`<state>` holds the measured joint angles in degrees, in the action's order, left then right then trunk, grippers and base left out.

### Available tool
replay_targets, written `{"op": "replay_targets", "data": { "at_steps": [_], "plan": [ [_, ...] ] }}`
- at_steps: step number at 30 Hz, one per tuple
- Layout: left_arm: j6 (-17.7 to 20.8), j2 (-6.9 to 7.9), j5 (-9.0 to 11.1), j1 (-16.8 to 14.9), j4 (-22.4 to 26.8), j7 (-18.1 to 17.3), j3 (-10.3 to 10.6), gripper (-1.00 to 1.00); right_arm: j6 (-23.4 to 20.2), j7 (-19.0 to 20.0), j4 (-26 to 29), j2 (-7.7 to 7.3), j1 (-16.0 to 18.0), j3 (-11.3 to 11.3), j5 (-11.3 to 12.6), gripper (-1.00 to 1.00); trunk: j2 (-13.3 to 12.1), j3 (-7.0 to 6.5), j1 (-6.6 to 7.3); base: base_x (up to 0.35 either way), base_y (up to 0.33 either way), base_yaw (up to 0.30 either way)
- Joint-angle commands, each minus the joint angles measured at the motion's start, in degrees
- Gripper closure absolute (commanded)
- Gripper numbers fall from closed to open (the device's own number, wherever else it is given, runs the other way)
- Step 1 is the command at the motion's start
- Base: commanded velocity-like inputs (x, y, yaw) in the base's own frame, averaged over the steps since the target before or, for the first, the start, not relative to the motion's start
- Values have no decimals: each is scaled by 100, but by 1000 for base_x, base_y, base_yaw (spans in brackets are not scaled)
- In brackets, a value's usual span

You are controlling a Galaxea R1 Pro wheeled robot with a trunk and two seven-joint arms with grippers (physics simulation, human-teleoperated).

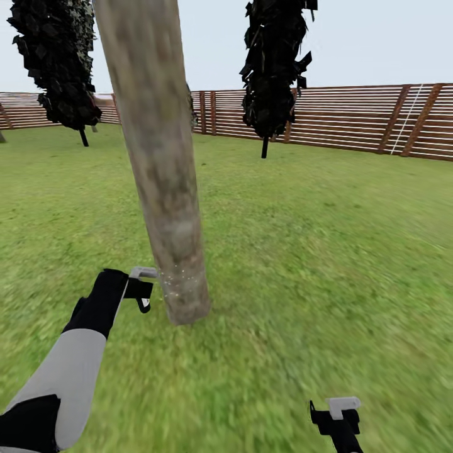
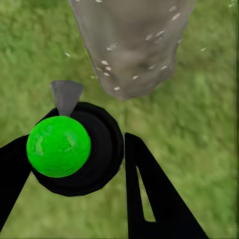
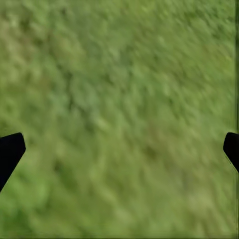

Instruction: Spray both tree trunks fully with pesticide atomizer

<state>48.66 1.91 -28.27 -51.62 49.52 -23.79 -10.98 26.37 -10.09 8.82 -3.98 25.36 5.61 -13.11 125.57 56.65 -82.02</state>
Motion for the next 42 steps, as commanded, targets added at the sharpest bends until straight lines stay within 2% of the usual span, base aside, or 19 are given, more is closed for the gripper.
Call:
{"op": "replay_targets", "data": {
  "at_steps": [1, 7, 19, 29, 42],
  "plan": [
    [11, -5, -71, -6, 9, -56, 5, 100, 18, -11, -10, 2, 4, 46, -60, -100, 2, 5, 1, 0, -266, 0],
    [11, -6, -65, 28, 271, -54, 17, 100, 18, -12, -12, 2, 4, 46, -61, -100, 2, 5, 1, -36, -271, 0],
    [14, -13, -73, 76, 296, -44, 8, 100, 18, -11, -12, 2, 4, 46, -62, -100, 2, 5, 1, 25, -272, 0],
    [3, -6, -90, 91, 289, -30, 17, 100, 18, -11, -10, 2, 4, 46, -60, -100, 2, 5, 1, 98, -265, 238],
    [-15, 14, -85, 122, 213, -2, -32, 100, 18, -11, -5, 2, 4, 46, -60, -100, 2, 5, 1, 1, -275, 35]
  ]
}}
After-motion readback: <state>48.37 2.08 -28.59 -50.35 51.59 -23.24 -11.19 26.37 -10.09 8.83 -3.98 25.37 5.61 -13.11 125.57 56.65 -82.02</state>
